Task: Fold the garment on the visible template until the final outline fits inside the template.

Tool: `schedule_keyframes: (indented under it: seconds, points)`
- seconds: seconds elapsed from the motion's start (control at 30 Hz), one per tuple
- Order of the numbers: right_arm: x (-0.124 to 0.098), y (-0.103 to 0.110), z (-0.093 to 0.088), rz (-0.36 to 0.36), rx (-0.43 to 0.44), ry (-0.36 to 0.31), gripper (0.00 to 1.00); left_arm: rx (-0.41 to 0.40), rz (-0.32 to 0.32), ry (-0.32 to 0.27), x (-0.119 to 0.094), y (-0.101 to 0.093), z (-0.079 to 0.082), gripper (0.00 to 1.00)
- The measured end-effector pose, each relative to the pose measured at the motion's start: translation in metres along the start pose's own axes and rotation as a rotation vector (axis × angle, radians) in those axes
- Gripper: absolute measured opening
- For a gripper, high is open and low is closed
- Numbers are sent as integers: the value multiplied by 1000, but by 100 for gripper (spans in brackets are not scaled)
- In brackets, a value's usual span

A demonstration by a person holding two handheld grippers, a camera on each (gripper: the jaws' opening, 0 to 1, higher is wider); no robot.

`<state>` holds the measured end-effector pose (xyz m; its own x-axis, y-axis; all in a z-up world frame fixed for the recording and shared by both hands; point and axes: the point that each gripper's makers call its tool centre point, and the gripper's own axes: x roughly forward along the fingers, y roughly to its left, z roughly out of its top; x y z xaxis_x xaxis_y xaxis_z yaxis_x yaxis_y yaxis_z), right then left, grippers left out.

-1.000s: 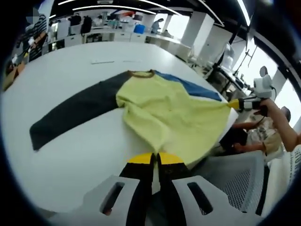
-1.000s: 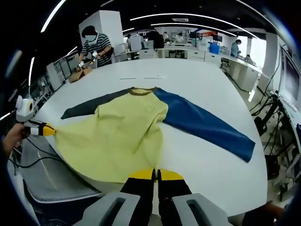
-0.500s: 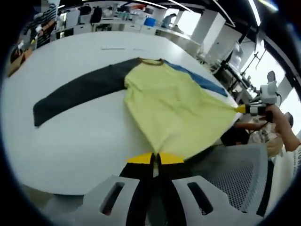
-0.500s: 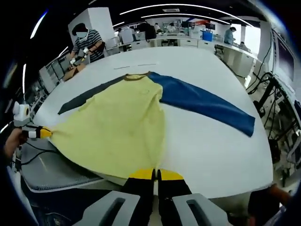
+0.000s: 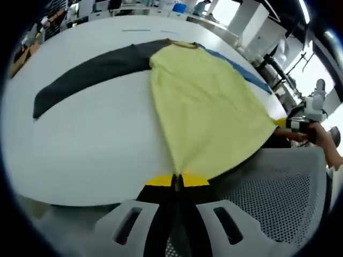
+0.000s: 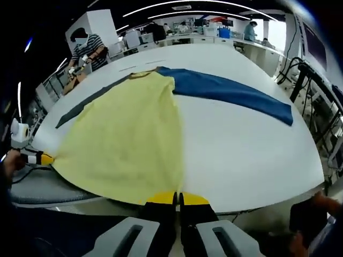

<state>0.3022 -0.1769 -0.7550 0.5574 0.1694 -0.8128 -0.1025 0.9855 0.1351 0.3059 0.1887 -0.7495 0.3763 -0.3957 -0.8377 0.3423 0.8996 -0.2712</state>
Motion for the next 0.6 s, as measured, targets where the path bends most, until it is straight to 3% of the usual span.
schedule_keyframes:
  seconds: [0.3, 0.6]
  points:
    - [3, -2, -2, 1, 21, 4, 0, 13, 44, 33, 4, 6, -8, 0]
    - [1, -1, -2, 17, -4, 24, 1, 66, 55, -5, 0, 7, -1, 1]
